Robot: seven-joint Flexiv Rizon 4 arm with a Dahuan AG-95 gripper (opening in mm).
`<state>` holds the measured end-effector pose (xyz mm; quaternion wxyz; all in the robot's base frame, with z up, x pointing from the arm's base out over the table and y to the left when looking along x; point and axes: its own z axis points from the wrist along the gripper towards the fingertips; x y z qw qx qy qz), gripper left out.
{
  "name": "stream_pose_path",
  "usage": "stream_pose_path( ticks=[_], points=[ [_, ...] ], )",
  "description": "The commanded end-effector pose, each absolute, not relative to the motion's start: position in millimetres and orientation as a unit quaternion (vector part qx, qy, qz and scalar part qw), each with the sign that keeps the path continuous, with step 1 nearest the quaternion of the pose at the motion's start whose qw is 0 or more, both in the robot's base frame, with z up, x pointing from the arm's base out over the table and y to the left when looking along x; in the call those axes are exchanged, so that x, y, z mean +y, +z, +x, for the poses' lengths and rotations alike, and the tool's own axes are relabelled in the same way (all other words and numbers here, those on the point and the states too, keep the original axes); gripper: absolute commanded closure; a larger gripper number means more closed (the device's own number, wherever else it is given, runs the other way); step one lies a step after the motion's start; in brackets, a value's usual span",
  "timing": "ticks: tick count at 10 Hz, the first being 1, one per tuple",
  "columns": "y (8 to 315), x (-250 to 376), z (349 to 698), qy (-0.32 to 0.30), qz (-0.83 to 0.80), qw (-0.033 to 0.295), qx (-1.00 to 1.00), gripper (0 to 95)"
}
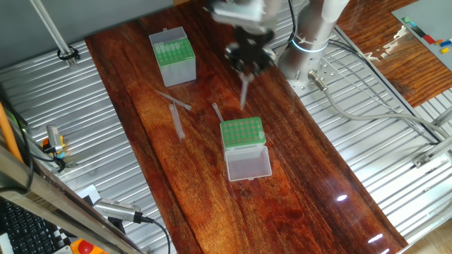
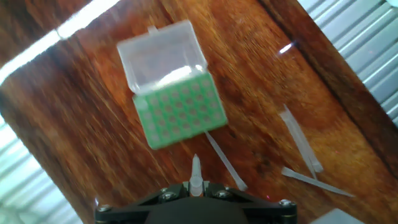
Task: Transfer all large pipette tips from one holder to another
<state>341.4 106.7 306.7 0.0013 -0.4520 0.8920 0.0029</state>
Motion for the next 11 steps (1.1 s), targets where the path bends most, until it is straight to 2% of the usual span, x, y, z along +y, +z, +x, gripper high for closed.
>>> stream_pose_path(
  ticks=[1,5,8,11],
  points=[
    [308.0,102.3,348.7,-0.014,-0.413,-0.017,0.910,95.0],
    [308.1,83.7,353.4,-0.012,-0.367,-0.014,0.930,95.0],
    [317.8,-9.6,379.6,-0.007,-0.445,-0.014,0.895,95.0],
    [320.7,-15.3,386.4,-0.011,-0.415,-0.019,0.910,95.0]
  ],
)
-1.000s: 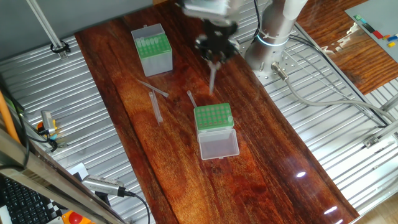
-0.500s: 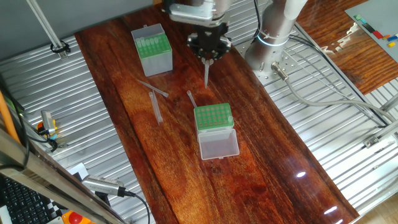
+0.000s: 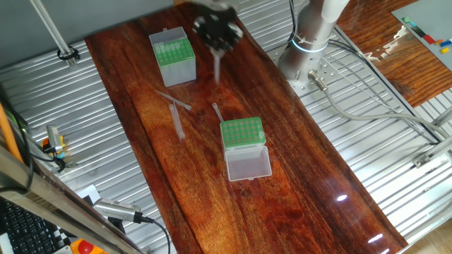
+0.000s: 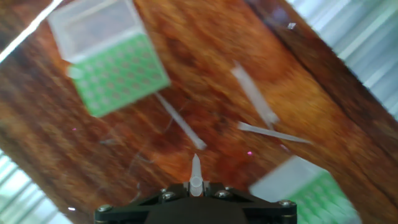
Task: Transfer all large pipette tips from one holder to another
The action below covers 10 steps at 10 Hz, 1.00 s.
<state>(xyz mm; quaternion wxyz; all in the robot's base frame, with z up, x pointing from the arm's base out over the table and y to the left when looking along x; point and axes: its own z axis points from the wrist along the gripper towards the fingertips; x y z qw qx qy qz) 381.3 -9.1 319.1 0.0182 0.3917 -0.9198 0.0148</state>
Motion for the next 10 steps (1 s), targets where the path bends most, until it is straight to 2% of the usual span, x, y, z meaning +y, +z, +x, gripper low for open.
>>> stream_pose_path(
  ticks=[1,4,7,10],
  points=[
    [320.7,-15.3,386.4,0.025,0.401,0.025,-0.915,95.0],
    [318.9,-15.3,386.8,0.044,0.343,0.024,-0.938,95.0],
    [321.8,-105.5,413.1,0.047,0.421,0.020,-0.906,95.0],
    [323.9,-120.4,416.9,0.041,0.391,0.017,-0.919,95.0]
  ],
)
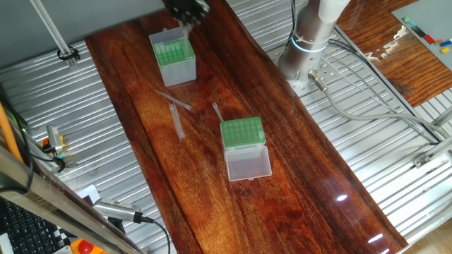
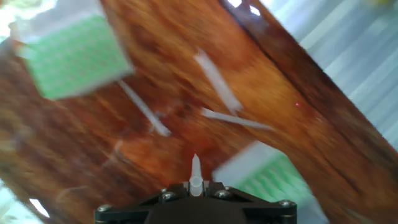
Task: Transfer all large pipette tips from one holder to another
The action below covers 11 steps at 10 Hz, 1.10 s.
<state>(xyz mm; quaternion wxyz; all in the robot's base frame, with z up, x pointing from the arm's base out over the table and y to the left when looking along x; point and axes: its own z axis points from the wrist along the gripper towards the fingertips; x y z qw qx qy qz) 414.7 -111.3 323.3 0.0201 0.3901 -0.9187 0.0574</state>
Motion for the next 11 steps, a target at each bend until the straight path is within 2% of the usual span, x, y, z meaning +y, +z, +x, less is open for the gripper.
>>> stream_pose_path(
  ticks=[1,4,11],
  points=[
    [323.9,-120.4,416.9,0.044,0.373,0.016,-0.927,95.0],
    [323.3,-122.2,417.5,0.057,0.353,0.019,-0.934,95.0],
    [299.5,-167.8,425.7,0.053,0.379,0.019,-0.924,95.0]
  ],
)
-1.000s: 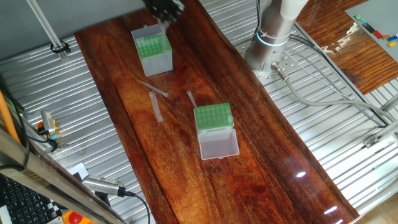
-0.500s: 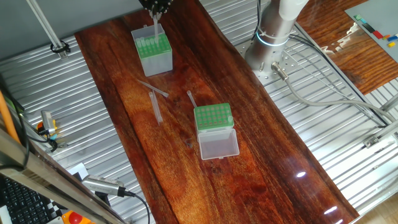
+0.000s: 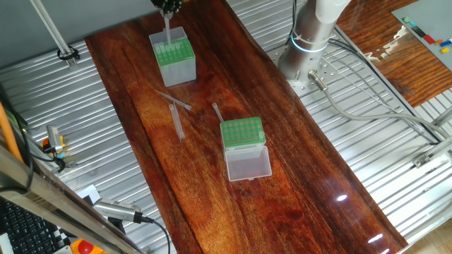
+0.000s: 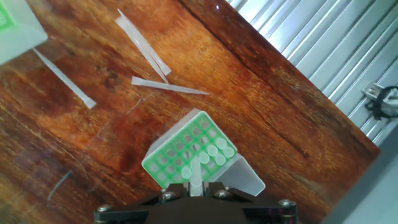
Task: Transfer all large pipette tips from one holder to another
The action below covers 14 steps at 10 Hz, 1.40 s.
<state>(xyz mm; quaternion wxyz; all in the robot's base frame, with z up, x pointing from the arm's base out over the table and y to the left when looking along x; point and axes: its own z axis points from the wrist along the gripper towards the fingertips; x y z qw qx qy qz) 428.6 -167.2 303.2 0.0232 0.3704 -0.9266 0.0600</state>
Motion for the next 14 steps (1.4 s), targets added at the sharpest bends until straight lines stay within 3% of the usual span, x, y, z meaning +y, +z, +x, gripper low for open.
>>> stream_pose_path(
  ticks=[1,14],
  points=[
    [296.7,-165.5,423.5,0.052,0.378,0.017,-0.924,95.0],
    [281.2,-164.9,420.0,0.052,0.378,0.006,-0.924,95.0]
  ],
)
